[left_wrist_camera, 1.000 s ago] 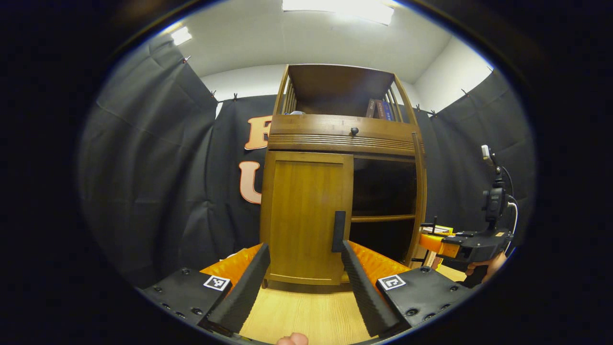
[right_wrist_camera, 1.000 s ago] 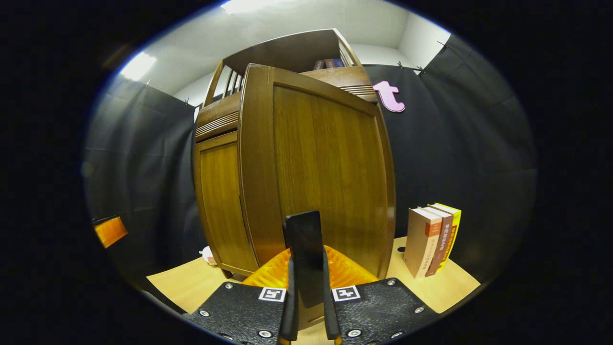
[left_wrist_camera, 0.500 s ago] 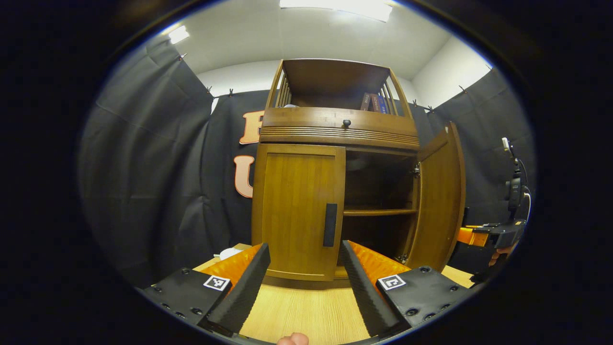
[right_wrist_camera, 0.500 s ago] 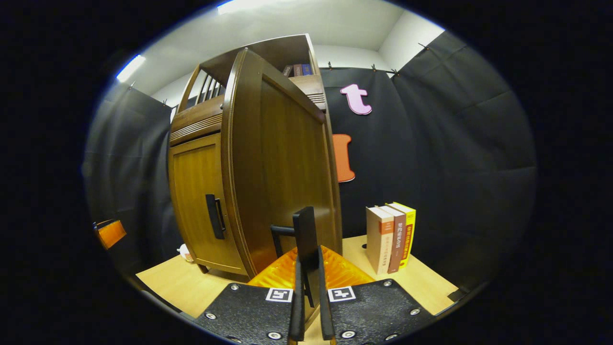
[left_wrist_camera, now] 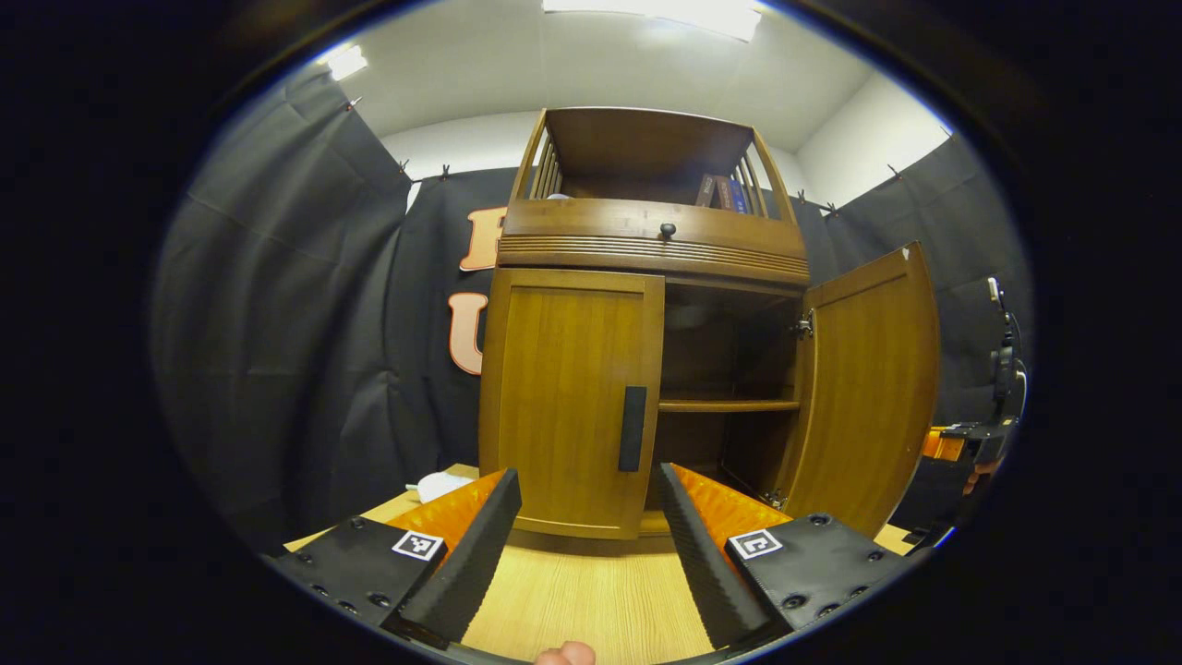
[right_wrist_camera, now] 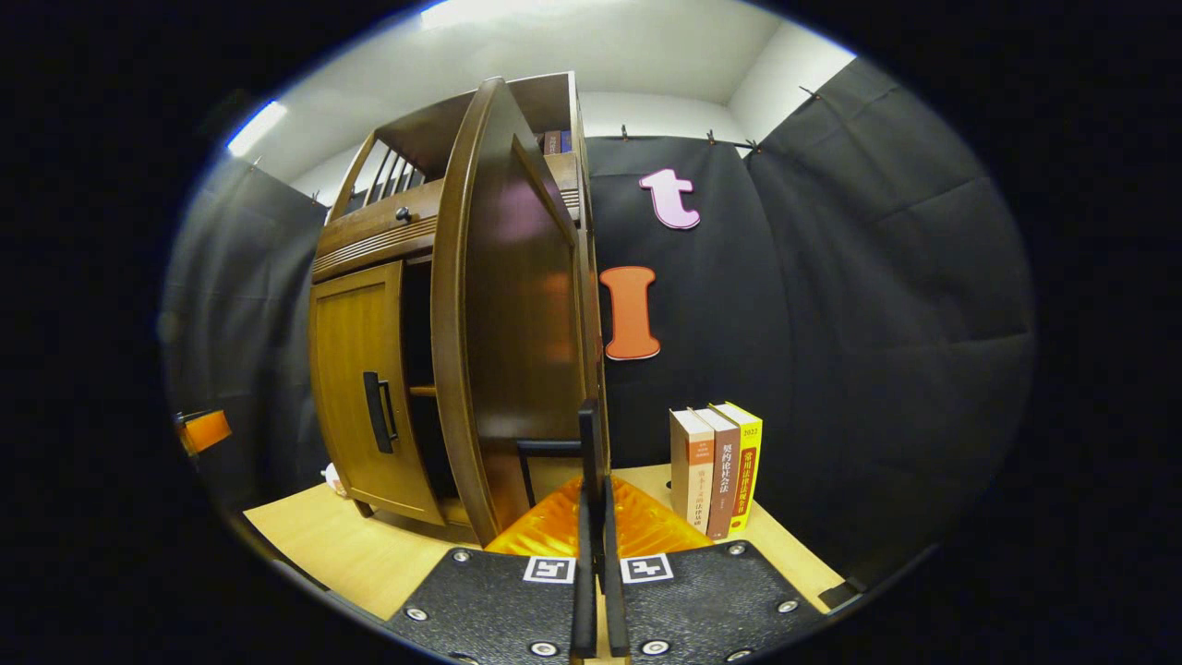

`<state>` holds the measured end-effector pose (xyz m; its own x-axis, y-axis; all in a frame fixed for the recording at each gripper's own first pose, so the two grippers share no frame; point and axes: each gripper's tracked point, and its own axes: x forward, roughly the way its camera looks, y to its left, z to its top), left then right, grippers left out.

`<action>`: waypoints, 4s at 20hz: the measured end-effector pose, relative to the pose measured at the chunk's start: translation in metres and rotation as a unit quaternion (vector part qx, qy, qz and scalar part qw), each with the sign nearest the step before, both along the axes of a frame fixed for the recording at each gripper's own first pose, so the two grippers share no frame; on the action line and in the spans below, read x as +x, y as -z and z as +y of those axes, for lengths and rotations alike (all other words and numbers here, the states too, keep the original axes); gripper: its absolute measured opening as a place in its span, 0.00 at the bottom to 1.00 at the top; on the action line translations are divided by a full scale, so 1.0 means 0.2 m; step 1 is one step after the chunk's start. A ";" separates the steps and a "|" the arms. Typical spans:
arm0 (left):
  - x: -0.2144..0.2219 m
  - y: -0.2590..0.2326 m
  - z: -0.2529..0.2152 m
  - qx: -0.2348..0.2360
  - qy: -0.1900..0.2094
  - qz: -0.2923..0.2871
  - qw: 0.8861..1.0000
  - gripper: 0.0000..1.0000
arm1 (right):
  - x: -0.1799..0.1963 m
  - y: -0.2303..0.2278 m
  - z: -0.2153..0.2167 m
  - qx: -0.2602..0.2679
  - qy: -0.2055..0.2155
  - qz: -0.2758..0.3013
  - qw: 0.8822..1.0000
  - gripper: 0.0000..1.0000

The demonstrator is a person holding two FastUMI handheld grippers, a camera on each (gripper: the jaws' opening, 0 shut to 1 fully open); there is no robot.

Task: Open the right door of the double-door shoe cabinet with the right hand, and open the left door with the left hand.

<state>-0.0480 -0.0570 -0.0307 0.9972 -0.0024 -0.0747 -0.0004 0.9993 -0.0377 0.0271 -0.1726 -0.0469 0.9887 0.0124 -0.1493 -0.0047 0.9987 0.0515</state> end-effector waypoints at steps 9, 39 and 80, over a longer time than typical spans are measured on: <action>0.03 0.04 0.05 0.004 -0.003 0.007 1.000 0.93 | 0.03 0.01 -0.15 0.024 -0.066 -0.007 0.997 0.05; 1.25 0.33 -0.30 0.022 0.073 0.031 0.997 0.93 | -0.38 -0.14 -0.06 0.022 0.042 -0.017 0.999 0.93; 0.34 0.09 0.84 0.055 -0.013 0.062 0.996 0.18 | -0.40 -0.13 0.39 -0.005 0.034 -0.002 0.999 0.93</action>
<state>0.0202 0.1101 -0.0487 0.9800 0.0385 -0.1954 -0.0242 0.9969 0.0747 -0.0524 -0.0945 -0.0214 0.9878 -0.0564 -0.1451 0.0630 0.9972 0.0413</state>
